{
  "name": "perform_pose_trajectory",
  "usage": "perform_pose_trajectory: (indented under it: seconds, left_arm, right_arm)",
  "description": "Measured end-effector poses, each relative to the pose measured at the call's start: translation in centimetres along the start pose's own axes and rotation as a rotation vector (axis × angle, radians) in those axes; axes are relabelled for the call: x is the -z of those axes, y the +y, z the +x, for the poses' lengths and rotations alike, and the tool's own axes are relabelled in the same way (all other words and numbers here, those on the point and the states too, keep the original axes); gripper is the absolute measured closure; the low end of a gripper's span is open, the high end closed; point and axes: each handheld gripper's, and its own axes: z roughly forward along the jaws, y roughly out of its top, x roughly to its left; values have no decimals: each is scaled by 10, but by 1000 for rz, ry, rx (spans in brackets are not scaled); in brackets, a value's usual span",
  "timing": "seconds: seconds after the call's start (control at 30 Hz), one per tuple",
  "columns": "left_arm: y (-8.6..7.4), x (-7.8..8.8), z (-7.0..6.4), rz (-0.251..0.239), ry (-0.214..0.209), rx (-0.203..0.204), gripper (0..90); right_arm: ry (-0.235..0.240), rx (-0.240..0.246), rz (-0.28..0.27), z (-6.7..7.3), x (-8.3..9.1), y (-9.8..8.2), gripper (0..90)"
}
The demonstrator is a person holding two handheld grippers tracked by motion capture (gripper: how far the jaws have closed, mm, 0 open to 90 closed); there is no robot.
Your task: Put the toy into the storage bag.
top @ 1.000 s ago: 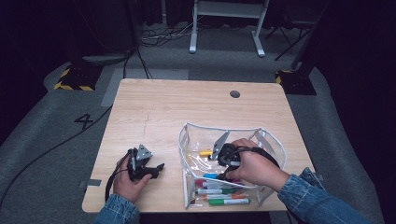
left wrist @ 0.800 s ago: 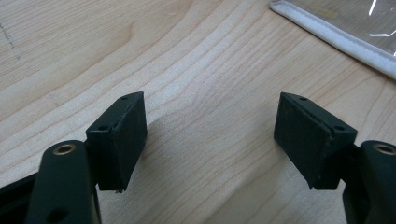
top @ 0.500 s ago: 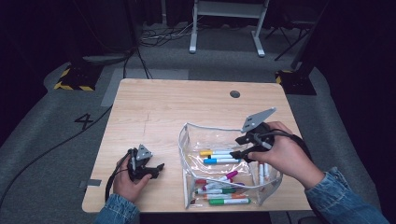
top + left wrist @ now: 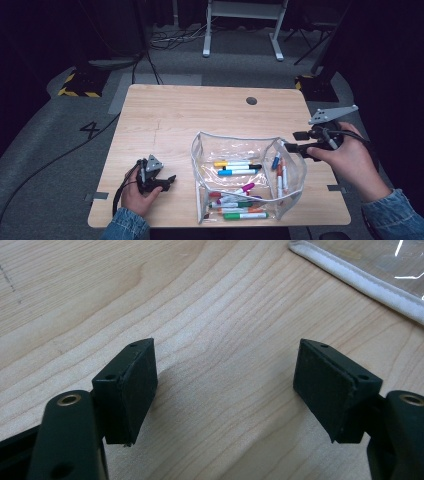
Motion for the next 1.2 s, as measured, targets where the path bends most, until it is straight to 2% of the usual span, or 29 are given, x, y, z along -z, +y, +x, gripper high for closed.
perform_pose_trajectory:
  seconds: [0.27,0.47,0.57,0.6,0.83,0.97,1.0,1.2]
  left_arm:
    - [0,0,0,0,0,0,260]
    - [0,0,0,0,5,-7,260]
    - [0,0,0,0,0,1,261]
    - [0,0,0,0,5,-8,261]
    - [0,0,0,0,0,0,261]
    - [0,0,0,0,5,-8,261]
    - [0,0,0,0,0,1,261]
    - [0,0,0,0,2,-2,261]
  right_arm:
    - [-55,-98,-12,-26,8,-23,507]
    - [-90,-165,7,-43,3,-44,513]
    - [-98,-195,42,-50,-10,-59,506]
    - [-91,-209,50,-52,-15,-64,502]
    - [-55,-279,103,-61,-56,-98,470]
    - [-38,-292,123,-62,-76,-112,461]
    - [-34,-296,126,-62,-82,-115,459]
    - [-4,-299,137,-60,-105,-125,439]
